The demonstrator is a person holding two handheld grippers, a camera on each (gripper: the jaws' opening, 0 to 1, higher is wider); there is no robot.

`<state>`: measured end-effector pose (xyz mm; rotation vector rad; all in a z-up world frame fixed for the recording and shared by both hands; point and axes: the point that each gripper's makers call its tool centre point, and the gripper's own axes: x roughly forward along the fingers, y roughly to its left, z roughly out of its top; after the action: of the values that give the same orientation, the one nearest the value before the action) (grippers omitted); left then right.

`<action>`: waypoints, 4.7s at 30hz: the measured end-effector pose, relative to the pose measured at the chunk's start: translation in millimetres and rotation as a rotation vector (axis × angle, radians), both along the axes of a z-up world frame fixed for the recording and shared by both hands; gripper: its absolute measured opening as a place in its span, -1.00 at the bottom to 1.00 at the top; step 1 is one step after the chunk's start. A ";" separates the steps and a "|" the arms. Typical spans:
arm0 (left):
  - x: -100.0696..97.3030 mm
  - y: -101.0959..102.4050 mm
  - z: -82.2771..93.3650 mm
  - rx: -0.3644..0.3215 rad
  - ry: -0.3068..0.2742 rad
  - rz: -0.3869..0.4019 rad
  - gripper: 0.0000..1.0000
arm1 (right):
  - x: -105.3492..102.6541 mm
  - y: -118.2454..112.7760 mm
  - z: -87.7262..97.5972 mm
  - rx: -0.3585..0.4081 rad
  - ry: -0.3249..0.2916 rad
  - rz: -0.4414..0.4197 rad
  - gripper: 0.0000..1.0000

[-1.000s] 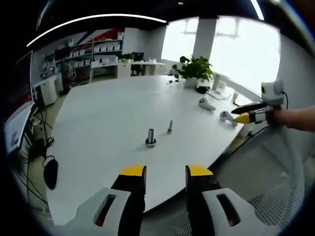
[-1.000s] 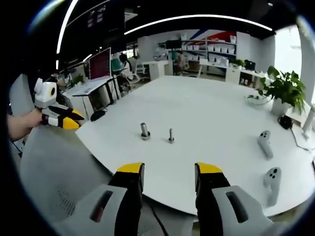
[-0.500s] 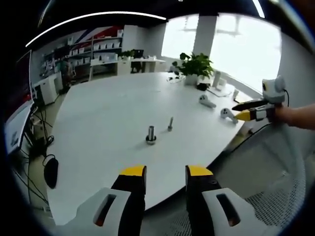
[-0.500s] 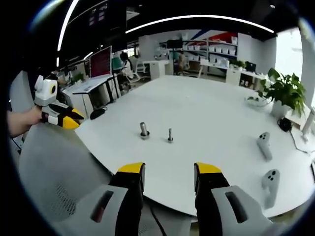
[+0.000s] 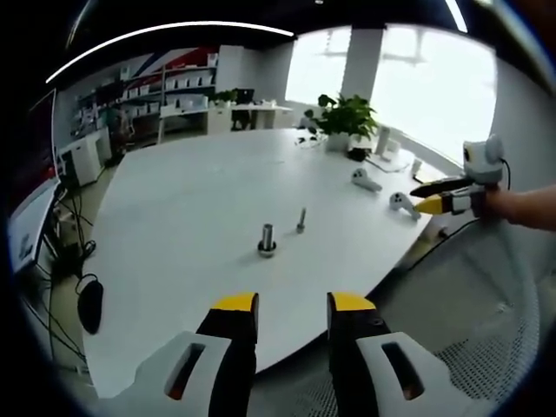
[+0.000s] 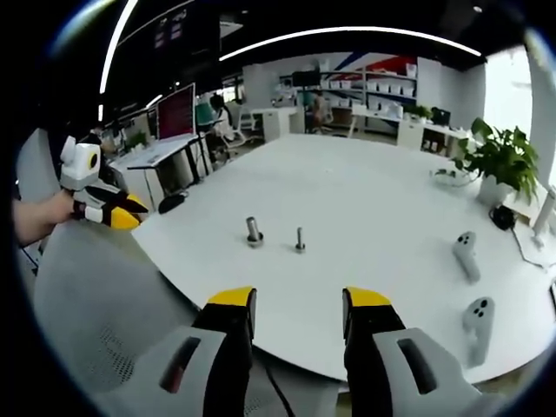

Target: Place the washer onto the threaded stud by aligning its center hole with the stud, sliding it down to the base, and recovering from edge contact or off-axis alignment until the washer reaches the visible bottom stop.

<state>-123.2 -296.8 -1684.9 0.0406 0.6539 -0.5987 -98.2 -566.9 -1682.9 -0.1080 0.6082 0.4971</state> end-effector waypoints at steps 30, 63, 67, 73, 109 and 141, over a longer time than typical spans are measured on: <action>-1.8 -1.8 -0.1 -0.011 0.003 -0.012 -0.41 | -2.3 -0.4 -4.7 -0.007 0.027 -0.001 -0.16; -3.8 -1.4 -2.6 0.003 0.005 -0.023 -0.44 | -3.3 -2.9 -12.4 -0.031 0.058 -0.001 -0.17; -3.7 -1.3 -3.7 0.009 0.007 -0.025 -0.45 | -5.2 -0.7 -12.5 -0.044 0.058 0.009 -0.17; -3.3 -0.9 -7.1 0.022 0.024 -0.019 -0.45 | -5.3 -1.3 -12.2 -0.039 0.057 0.009 -0.17; -0.8 2.9 -6.8 0.040 0.015 -0.001 -0.46 | -7.4 -5.0 -17.3 -0.065 0.082 -0.008 -0.17; 0.5 8.0 -11.6 0.050 0.045 0.040 -0.46 | -5.6 1.1 -10.7 -0.016 0.058 0.001 -0.18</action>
<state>-122.7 -288.8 -1696.6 0.0608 0.7115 -0.5465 -103.7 -565.8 -1693.5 -0.1092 0.6687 0.4978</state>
